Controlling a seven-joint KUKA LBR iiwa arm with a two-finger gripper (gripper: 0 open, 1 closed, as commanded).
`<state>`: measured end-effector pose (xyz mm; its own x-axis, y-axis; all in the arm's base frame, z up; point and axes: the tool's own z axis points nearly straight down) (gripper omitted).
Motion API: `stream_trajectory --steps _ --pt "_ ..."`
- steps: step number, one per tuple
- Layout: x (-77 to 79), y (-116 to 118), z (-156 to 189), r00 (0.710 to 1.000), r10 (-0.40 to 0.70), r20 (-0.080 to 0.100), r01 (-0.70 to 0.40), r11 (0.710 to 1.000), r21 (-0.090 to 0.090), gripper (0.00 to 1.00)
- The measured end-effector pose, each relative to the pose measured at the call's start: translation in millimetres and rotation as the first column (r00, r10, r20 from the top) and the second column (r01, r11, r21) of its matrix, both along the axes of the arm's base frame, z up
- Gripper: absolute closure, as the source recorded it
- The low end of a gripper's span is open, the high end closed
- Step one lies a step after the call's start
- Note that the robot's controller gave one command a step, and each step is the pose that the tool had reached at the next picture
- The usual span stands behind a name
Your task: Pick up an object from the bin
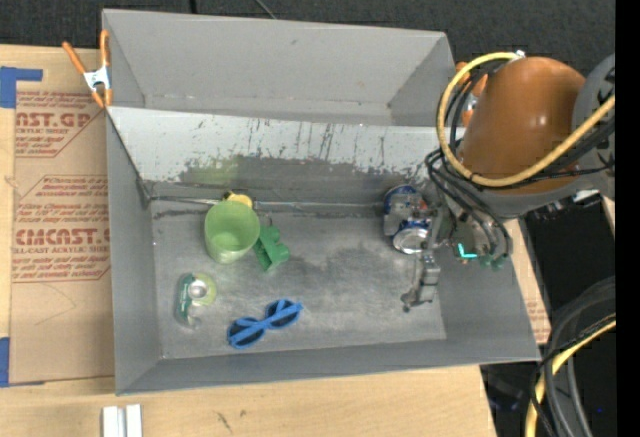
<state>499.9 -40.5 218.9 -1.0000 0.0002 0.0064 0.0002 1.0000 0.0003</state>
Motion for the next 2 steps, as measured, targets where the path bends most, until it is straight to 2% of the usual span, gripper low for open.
stream_trajectory --steps 1,2 --pt "16.2 -91.5 -86.9 0.997 0.081 0.002 -0.081 0.997 -0.002 0.00" --pt "74.4 -93.9 -132.6 0.997 0.072 0.023 -0.072 0.997 -0.003 0.00"
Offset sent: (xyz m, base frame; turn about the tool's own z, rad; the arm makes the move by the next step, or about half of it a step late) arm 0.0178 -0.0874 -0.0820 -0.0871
